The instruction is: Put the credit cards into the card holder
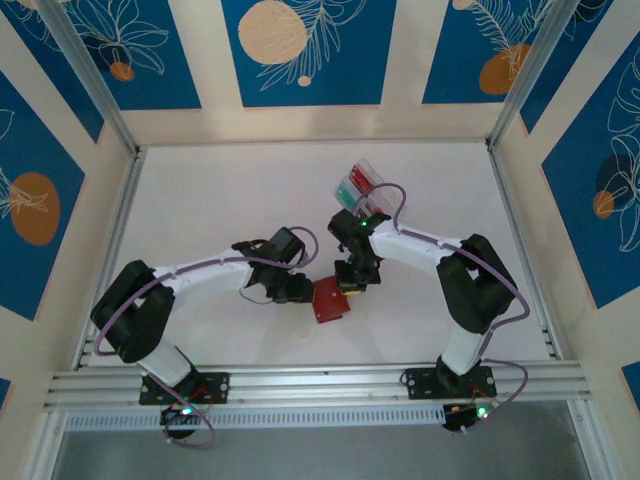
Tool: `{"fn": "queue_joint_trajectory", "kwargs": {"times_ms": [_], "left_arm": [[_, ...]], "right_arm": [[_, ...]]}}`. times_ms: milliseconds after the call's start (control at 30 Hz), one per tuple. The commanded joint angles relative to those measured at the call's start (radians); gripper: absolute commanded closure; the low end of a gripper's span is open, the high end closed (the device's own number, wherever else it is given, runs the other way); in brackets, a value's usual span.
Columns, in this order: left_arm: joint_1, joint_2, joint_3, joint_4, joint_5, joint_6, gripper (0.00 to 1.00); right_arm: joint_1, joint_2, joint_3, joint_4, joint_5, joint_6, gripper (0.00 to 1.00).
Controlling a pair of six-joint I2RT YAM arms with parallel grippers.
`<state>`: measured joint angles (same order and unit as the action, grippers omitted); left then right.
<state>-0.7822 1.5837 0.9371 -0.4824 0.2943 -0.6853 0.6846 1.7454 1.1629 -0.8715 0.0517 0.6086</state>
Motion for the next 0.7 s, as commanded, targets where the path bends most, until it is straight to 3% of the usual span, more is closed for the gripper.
{"fn": "queue_joint_trajectory", "kwargs": {"times_ms": [0,367,667], "left_arm": [[-0.007,0.016,0.002,0.001,-0.001,-0.004,0.66],[-0.026,0.011,0.04,-0.047,-0.025,0.027,0.64],[-0.064,0.078,0.095,-0.051,-0.032,0.044,0.64]], "right_arm": [[-0.005,-0.02,-0.005,-0.009,-0.014,-0.019,1.0],[-0.004,-0.186,-0.07,0.027,-0.17,-0.039,1.0],[-0.042,-0.213,-0.172,0.129,-0.286,-0.043,1.0]]}}
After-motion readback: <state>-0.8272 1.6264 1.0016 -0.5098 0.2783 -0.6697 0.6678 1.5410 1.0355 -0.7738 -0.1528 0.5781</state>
